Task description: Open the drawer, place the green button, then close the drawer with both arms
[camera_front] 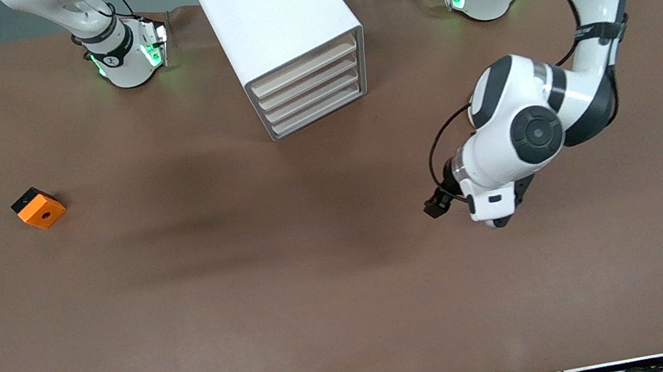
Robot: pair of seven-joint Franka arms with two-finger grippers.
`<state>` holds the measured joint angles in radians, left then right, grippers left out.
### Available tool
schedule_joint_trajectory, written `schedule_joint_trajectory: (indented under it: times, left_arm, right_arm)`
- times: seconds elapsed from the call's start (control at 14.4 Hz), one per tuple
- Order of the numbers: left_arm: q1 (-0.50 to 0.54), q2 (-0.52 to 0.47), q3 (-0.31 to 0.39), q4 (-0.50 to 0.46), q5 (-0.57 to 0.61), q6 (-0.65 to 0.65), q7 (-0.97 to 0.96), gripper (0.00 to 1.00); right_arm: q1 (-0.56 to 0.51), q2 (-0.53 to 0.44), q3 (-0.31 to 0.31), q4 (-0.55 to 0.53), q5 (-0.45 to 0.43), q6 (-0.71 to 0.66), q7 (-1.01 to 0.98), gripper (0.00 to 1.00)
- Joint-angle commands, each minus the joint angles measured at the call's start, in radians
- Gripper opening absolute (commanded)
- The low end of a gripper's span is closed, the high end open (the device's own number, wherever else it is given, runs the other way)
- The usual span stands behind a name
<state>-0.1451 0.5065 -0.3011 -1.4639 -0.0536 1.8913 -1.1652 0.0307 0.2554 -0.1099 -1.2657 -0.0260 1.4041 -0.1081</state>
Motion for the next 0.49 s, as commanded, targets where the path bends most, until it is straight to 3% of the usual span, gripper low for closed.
schedule_joint_trajectory:
  times: [0.0, 0.14, 0.28, 0.42]
  left_arm:
    - [0.082, -0.08, -0.006, -0.015, 0.018, -0.056, 0.176, 1.0]
    - [0.134, -0.115, -0.006, -0.015, 0.018, -0.087, 0.283, 1.0]
    - [0.163, -0.147, -0.004, -0.013, 0.02, -0.135, 0.338, 1.0]
    - [0.183, -0.187, -0.003, -0.013, 0.055, -0.178, 0.404, 1.0]
  right_arm:
    - [-0.023, -0.051, 0.015, 0.012, 0.003, -0.034, 0.018, 1.0]
    - [-0.049, -0.079, 0.018, -0.007, 0.033, -0.056, 0.024, 1.0]
    - [-0.112, -0.094, 0.018, -0.049, 0.13, -0.106, 0.037, 1.0]
    - [-0.123, -0.11, 0.019, -0.052, 0.132, -0.097, 0.034, 1.0]
